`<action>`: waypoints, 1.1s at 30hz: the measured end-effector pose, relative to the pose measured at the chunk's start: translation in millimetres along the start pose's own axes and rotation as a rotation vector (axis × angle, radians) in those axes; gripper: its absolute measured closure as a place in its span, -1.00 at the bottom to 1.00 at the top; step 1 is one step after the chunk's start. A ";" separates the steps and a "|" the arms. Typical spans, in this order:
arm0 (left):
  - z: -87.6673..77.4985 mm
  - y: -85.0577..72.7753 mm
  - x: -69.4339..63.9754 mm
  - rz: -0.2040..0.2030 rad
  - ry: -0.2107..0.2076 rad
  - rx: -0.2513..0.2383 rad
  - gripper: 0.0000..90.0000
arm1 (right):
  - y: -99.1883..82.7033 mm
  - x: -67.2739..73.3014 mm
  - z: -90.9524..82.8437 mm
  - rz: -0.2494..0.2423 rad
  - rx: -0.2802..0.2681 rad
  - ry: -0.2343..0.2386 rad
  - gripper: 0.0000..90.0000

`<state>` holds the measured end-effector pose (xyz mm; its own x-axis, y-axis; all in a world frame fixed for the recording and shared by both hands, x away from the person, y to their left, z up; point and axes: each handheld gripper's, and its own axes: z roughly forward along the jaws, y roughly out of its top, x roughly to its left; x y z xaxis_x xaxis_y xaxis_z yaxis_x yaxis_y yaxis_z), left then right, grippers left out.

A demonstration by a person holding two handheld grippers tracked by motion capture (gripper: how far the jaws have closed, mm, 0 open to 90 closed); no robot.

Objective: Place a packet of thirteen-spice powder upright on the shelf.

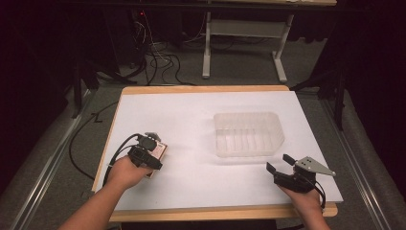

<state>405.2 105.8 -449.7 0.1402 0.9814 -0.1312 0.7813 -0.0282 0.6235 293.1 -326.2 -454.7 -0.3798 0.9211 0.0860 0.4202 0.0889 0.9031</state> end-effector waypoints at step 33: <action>-52.9 -42.2 -48.6 0.007 -0.375 -0.469 -0.28 | 11.9 21.4 -13.1 -0.046 -0.130 0.048 -0.43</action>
<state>333.2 69.3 -428.8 0.4160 0.8453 -0.3354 0.4399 0.1358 0.8877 279.3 -310.4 -436.5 -0.4366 0.8976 0.0607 0.2920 0.0776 0.9533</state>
